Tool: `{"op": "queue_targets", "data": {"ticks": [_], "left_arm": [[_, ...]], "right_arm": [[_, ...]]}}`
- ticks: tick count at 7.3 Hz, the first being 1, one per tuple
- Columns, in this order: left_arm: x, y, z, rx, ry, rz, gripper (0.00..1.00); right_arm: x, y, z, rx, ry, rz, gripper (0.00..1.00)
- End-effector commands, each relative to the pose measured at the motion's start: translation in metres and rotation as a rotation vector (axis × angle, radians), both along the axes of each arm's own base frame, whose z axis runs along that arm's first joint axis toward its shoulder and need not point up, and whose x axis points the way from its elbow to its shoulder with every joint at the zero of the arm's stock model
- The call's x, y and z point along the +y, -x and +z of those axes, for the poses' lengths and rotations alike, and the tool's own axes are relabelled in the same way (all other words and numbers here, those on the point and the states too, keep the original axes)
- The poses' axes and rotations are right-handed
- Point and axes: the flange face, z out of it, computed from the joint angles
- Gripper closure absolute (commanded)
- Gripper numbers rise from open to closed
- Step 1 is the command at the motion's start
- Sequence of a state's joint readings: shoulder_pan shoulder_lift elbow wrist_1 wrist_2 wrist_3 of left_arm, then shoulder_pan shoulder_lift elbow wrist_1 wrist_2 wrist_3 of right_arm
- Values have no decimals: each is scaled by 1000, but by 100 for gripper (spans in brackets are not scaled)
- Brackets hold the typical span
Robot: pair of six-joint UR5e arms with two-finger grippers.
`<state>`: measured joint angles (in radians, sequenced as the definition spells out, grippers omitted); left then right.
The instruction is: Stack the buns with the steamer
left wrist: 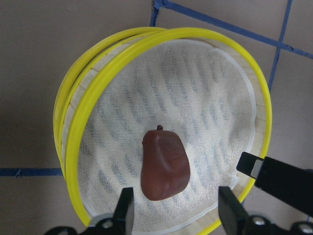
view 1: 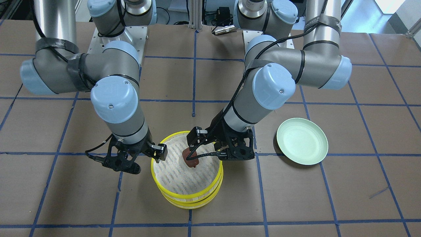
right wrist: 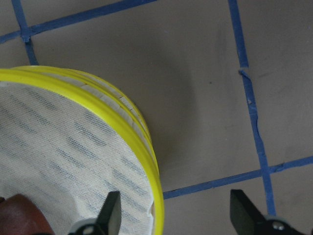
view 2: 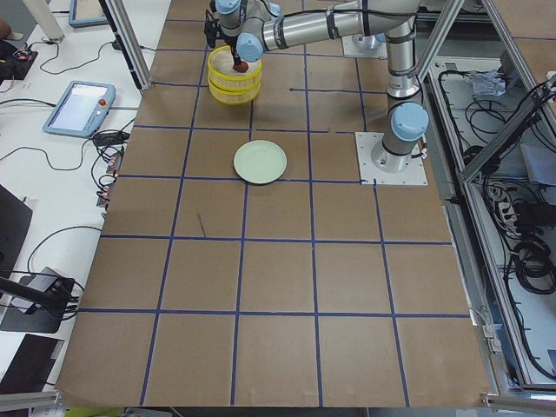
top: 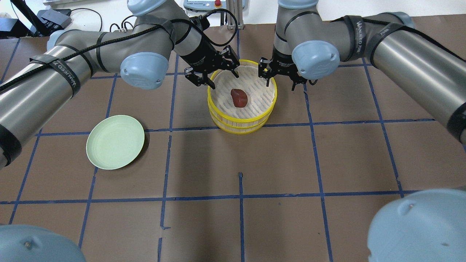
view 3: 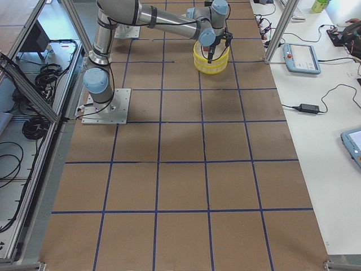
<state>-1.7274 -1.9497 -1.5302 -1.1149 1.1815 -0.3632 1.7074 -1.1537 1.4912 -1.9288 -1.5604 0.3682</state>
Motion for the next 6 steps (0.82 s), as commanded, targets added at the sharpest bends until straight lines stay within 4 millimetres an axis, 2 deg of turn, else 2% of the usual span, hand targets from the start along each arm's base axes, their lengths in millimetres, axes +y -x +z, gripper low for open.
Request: {"op": "queue_targets", "data": {"ticks": [1,2,3,4,5,6], "left_arm": [[8,-52,47,-178,73,-39,1],[22,-85,83,-288,101,-148,1],[41,-102,102,-387,42,-208,1],[56,-100,120,-418,17,-226,0],[66,-102,136,-421,-21,-234,0],[70,-103,142,-426,-20,-233,0]], "right_arm": [[-1,100,60,-1,14,31,18],[17,148,100,-5,18,35,18],[45,164,136,-1,7,34,18],[84,149,174,7,1,55,15],[110,123,195,8,-1,91,14],[126,89,203,16,7,151,14]]}}
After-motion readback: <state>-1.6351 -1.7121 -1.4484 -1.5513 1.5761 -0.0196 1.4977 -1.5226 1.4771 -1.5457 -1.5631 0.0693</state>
